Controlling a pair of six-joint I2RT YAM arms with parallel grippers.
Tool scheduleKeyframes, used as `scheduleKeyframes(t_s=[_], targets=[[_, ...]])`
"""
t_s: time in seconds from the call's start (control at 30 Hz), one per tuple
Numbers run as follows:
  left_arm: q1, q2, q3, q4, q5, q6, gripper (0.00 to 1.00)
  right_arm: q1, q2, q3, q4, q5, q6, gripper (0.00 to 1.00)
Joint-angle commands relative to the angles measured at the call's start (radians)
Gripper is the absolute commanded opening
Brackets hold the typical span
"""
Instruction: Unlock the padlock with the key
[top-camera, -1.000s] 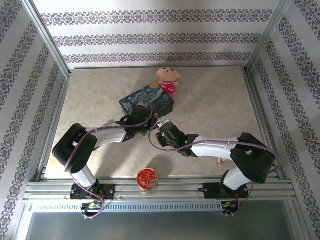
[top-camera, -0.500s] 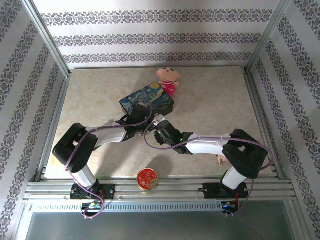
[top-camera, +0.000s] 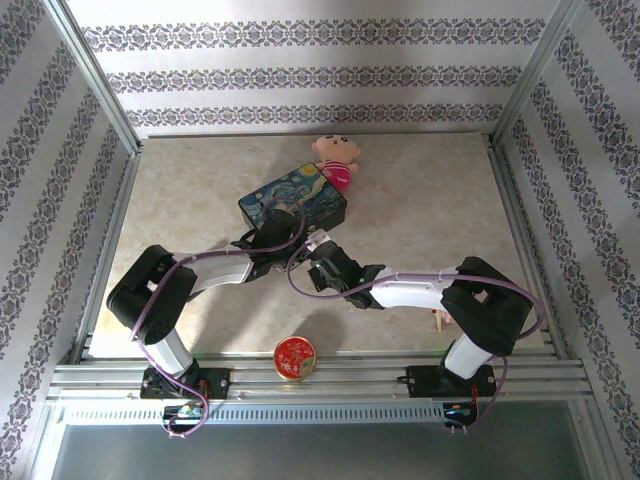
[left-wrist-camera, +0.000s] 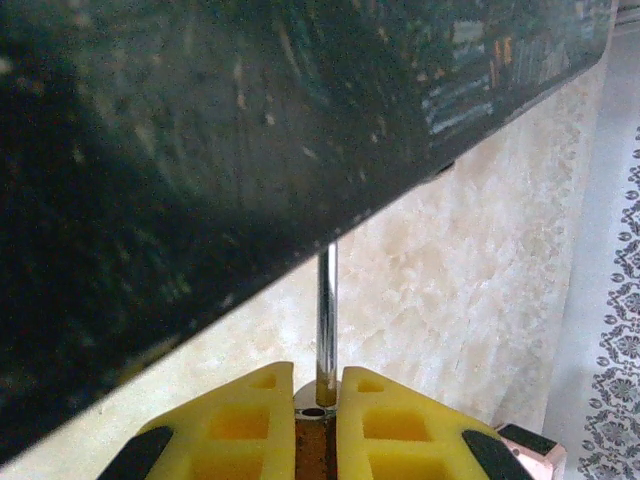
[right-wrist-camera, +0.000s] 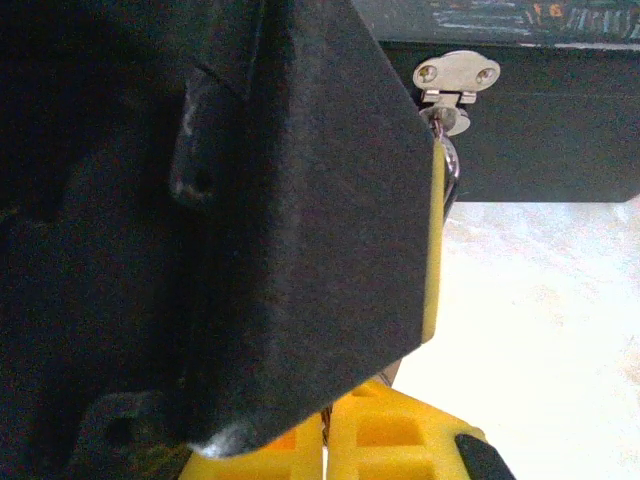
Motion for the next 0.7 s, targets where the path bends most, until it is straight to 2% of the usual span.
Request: scheduleKeyframes(t_s=[0.0,0.23,0.67], targets=[[-0.001,0.001,0.011,0.014,0.051,-0.01,0.0,-0.028,0.02,-0.009,0.058,-0.02,0.03,0.0],[0.0,-0.002,0.006,0.015,0.051,-0.01,0.0,-0.077,-0.013,-0.073,0.139,-0.118,0.109,0.0],[0.0,-0.005,-0.001,0.028,0.051,-0.015,0.0,-0.209,-0.09,-0.191,0.281,-0.389,0.269,0.0]])
